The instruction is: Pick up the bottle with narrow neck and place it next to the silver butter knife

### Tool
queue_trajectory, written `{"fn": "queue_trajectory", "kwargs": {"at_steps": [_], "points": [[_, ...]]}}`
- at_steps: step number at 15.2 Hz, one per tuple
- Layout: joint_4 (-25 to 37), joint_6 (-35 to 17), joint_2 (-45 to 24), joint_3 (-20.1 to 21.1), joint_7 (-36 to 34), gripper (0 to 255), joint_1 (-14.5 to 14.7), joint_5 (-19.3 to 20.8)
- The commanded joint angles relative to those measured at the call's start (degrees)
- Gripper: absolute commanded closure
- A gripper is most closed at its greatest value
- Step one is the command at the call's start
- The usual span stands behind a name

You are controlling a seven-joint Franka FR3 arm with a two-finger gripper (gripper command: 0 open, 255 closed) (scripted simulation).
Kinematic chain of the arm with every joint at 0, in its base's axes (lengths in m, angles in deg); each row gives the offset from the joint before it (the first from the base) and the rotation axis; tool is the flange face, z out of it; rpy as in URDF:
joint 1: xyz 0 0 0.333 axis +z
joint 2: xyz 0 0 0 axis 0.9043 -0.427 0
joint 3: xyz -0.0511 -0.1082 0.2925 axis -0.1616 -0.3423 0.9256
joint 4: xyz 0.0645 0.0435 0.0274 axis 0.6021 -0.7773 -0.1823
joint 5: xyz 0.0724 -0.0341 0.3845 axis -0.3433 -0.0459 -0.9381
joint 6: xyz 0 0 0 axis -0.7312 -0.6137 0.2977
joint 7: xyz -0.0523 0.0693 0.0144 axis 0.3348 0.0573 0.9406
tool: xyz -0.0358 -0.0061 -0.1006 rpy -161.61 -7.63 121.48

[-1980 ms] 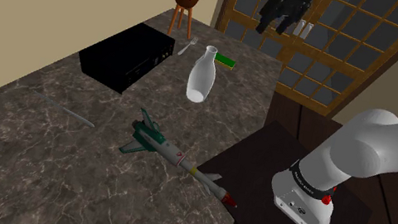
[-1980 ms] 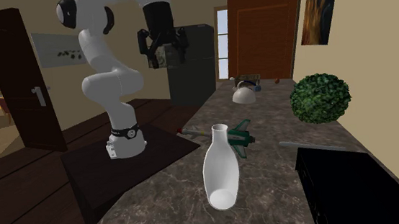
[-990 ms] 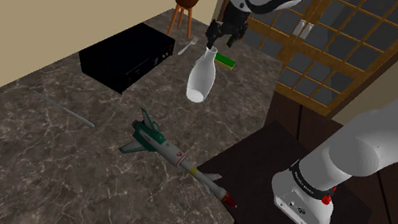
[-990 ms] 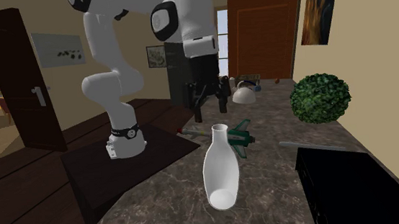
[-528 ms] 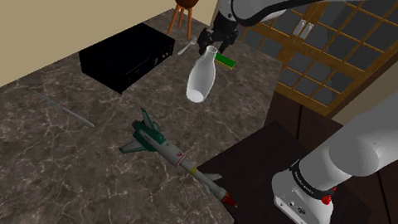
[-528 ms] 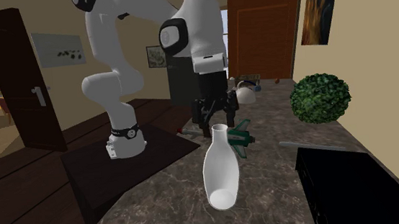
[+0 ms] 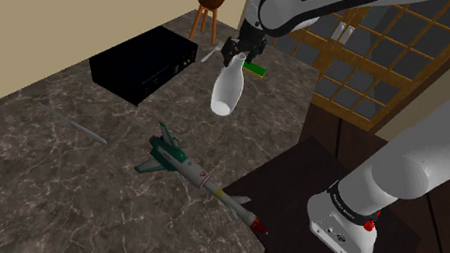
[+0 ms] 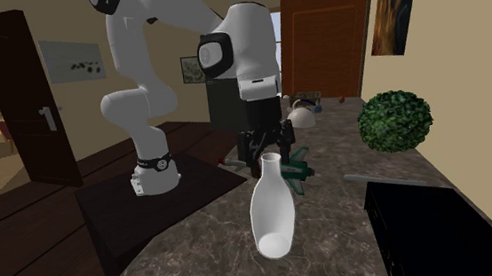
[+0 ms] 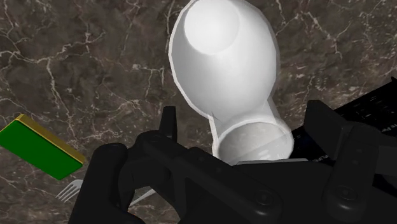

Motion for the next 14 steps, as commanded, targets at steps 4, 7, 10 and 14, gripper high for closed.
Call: {"fn": "queue_trajectory", "kwargs": {"at_steps": [4, 7, 10, 14], "points": [[0.0, 0.0, 0.0, 0.0, 0.0, 255, 0.0, 0.0], [0.0, 0.0, 0.0, 0.0, 0.0, 255, 0.0, 0.0], [0.0, 0.0, 0.0, 0.0, 0.0, 255, 0.0, 0.0], [0.7, 1.5, 0.9, 0.0, 0.2, 255, 0.0, -0.2]]}}
